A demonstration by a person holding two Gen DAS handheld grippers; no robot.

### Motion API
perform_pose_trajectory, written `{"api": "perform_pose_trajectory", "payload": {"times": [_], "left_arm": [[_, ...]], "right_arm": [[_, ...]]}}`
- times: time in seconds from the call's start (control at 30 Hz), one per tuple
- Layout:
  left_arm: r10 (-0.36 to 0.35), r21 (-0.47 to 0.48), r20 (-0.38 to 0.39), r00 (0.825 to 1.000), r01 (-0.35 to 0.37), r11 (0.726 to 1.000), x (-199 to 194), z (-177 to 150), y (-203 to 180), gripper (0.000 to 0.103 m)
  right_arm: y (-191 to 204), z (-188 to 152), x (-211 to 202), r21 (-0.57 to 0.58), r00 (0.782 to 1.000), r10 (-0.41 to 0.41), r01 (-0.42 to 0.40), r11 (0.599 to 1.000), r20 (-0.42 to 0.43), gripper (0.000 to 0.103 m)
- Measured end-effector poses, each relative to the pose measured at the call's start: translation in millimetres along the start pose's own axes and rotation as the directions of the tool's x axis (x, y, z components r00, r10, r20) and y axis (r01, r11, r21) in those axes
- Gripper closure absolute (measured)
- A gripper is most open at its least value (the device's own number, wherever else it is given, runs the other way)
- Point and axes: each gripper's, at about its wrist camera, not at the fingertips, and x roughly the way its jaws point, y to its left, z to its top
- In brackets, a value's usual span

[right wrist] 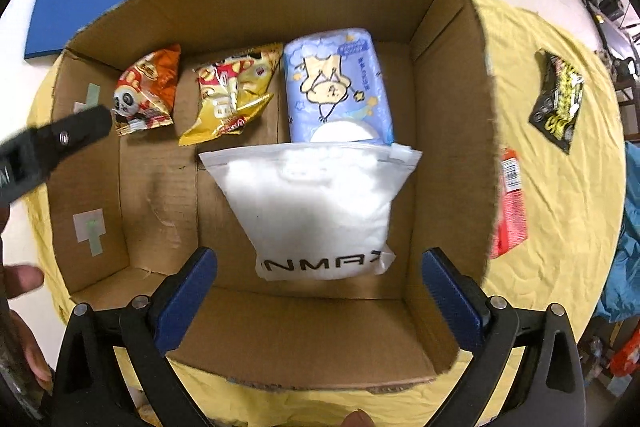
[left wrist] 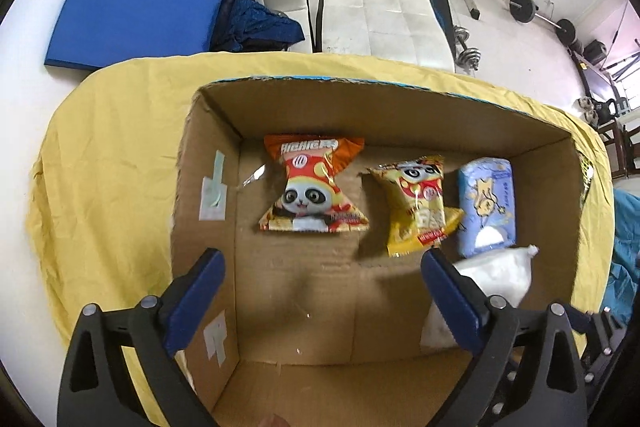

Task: Organize soft objects
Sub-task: 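Raise both tools from the box and move toward the red and black packs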

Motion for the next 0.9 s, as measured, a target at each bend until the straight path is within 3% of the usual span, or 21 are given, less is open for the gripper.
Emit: {"api": "perform_pose_trajectory", "payload": {"times": [0.43, 0.63, 0.9], "left_arm": [[-0.005, 0.005, 0.138, 0.990, 0.004, 1.000, -71, -50, -2, 0.002], [-0.020, 0.003, 0.166, 0.986, 0.020, 1.000, -98, -75, -8, 0.002], [-0.018, -0.023, 0.187, 0.982, 0.022, 0.999, -120, -95, -20, 0.002]], "right_arm": [[-15, -33, -68, -0.017, 0.990, 0.018, -0.016, 1.000, 0.140, 0.000], [-24, -57, -112, -0.019, 0.975, 0.058, -0.055, 0.998, 0.216, 0.000], [-39, -75, -142, -0.028, 0.960, 0.088, -0.084, 0.996, 0.264, 0.000]]}}
